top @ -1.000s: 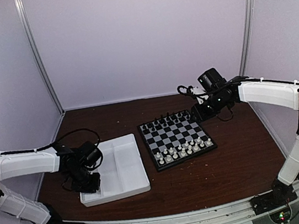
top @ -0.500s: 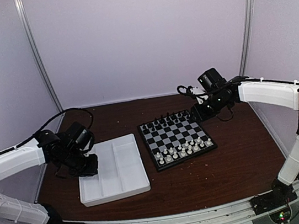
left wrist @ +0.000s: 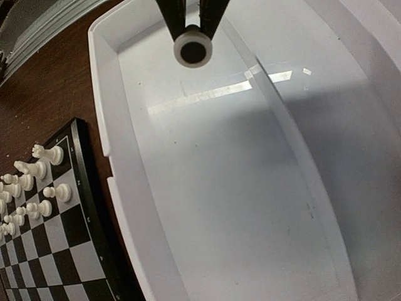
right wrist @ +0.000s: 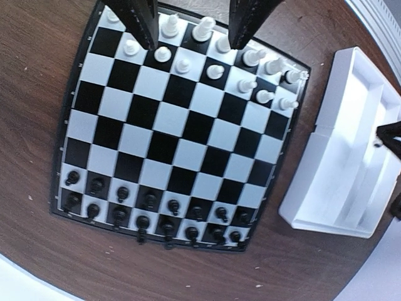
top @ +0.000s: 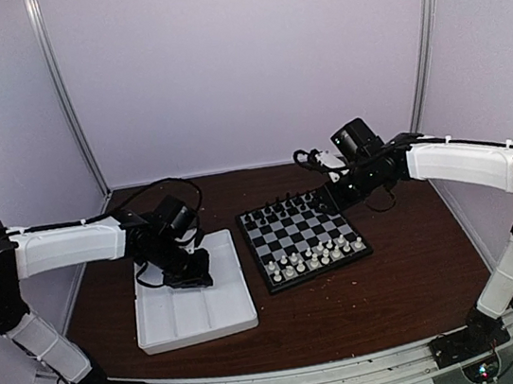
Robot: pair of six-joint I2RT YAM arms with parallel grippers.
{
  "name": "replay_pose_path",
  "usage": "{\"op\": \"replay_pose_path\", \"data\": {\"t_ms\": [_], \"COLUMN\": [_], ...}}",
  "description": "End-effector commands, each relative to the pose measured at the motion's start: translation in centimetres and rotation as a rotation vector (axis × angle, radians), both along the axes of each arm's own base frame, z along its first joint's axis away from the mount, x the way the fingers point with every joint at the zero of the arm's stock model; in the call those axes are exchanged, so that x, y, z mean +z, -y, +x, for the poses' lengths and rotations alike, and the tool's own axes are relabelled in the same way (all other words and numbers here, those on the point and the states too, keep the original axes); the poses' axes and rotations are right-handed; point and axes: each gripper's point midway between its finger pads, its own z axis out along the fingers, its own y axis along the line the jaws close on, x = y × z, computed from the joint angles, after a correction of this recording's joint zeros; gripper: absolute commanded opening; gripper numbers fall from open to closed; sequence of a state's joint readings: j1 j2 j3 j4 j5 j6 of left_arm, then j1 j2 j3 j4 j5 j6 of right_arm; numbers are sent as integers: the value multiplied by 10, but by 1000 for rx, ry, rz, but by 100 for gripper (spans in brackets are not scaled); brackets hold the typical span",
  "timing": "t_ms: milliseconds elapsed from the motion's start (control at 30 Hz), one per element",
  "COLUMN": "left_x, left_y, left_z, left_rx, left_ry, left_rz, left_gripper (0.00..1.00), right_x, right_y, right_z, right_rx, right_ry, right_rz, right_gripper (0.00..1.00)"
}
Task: Set up the chess pieces on the board
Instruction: Adjust the chess piece in the storage box.
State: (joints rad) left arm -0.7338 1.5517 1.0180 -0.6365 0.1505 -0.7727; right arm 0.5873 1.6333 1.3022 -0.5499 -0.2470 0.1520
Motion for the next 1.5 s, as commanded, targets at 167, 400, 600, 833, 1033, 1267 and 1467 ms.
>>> {"op": "replay_pose_path", "data": {"t_ms": [167,400,600,833,1033,1267,1467], "left_x": [-7,-10,-8,12,26,34,45], "left_y": [29,28,23,1,-25,-56,-74], "left_z": [34,31,19,17,21,29,30], "left_rx": [-33,-14,0,53,88,152,196], "left_ry": [32,34,33,145,215,273,331], "left_rz": [-13,-35,-78,-85,-30,38,67], "left_gripper": [5,10,25,42,32,29,30], "right_x": [38,39,20,2,-24,-66,-93], "right_y": [-79,-135,-164,-191,-216,-238,-238], "right_z": [-51,-83,-98,-106,-116,-113,-105], "right_rx": [222,285,326,354,397,337,271], "right_ry": [136,147,130,97,39,-47,-63], "right_rz": [115,269,287,298,237,102,-29], "right_gripper": [41,40,39,38,38,33,34]}}
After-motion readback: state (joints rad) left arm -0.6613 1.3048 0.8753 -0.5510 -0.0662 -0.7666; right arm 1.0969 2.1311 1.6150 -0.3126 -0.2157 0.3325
